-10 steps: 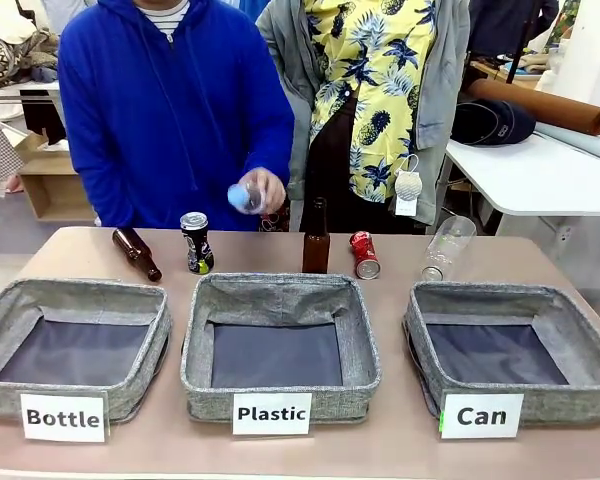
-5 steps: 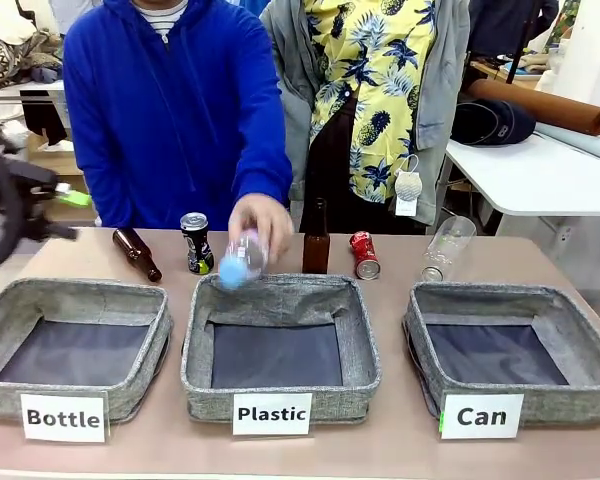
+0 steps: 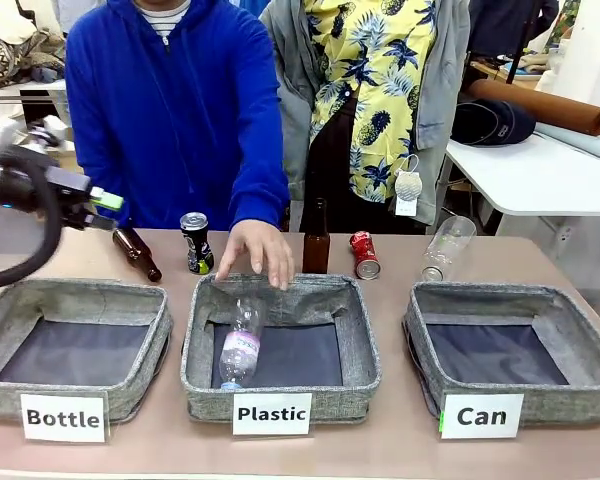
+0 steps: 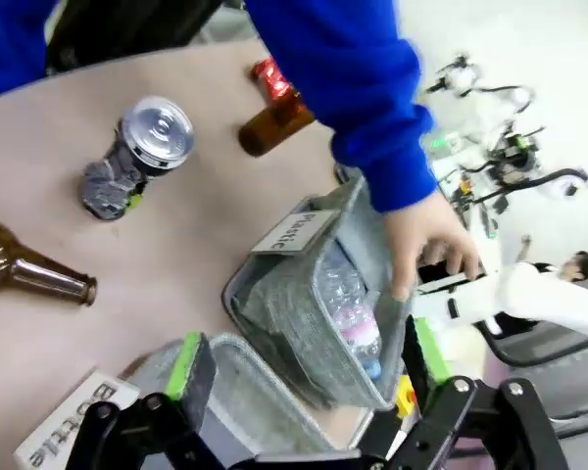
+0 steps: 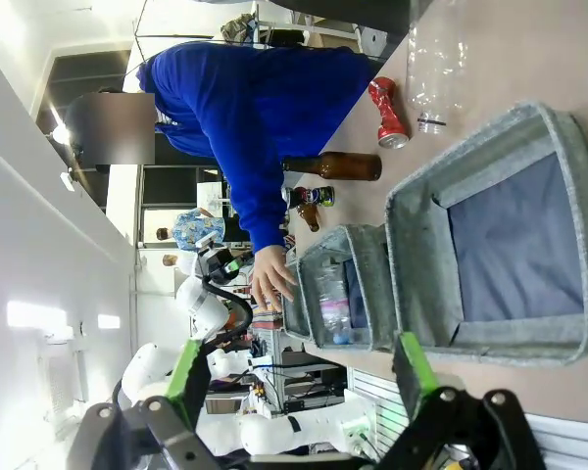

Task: Sort the can waste into the basket.
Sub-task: Pick up the can waste from the table and place it in the right Fabric basket.

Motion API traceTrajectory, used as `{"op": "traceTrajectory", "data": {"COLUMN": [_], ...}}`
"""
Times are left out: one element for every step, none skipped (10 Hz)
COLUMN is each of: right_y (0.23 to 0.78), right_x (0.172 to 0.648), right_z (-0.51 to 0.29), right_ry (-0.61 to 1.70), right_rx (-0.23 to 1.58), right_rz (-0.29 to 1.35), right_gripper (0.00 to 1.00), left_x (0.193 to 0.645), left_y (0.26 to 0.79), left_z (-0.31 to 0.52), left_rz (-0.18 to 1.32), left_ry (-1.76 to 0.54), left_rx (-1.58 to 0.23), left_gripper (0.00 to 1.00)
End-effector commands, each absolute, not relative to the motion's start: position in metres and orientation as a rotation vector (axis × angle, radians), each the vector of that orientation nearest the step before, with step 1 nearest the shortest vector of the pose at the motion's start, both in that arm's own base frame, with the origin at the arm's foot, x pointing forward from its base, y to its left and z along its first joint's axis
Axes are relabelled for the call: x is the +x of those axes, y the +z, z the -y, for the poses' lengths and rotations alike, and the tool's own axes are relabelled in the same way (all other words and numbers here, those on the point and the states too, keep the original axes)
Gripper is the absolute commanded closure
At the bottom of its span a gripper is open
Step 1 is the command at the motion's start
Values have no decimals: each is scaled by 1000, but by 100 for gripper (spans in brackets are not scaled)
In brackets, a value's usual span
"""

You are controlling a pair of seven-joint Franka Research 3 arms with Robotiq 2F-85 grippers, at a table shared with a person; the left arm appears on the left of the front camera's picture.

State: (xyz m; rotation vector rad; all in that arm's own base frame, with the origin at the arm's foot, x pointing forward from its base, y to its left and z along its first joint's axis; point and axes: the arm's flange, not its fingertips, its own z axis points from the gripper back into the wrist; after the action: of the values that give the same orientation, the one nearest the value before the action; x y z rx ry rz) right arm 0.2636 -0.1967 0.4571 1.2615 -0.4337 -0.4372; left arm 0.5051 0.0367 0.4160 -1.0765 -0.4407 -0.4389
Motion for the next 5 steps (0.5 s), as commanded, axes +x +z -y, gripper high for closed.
{"op": "traceTrajectory", "data": {"right_y": [459, 459, 459, 459, 459], "right_x": [266, 266, 266, 266, 266], "right_z": [200, 200, 200, 200, 200], "right_ry": [-413, -413, -413, -413, -413], "right_rx": [1274, 1274, 1274, 1274, 1274], "right_rz": [463, 463, 463, 463, 463], "right_gripper": [0, 0, 0, 0, 0], "left_x": [482, 474, 468, 467, 469], "left_y": [422, 419, 412, 410, 410], "left_z": [-79, -96, -105, -102, -97], "left_rz": [553, 579, 595, 614, 627], "left_ry": [-448, -427, -437, -440, -464], "left_rx": [-1036, -999, -1020, -976, -955], "left_gripper": [0, 0, 0, 0, 0]}}
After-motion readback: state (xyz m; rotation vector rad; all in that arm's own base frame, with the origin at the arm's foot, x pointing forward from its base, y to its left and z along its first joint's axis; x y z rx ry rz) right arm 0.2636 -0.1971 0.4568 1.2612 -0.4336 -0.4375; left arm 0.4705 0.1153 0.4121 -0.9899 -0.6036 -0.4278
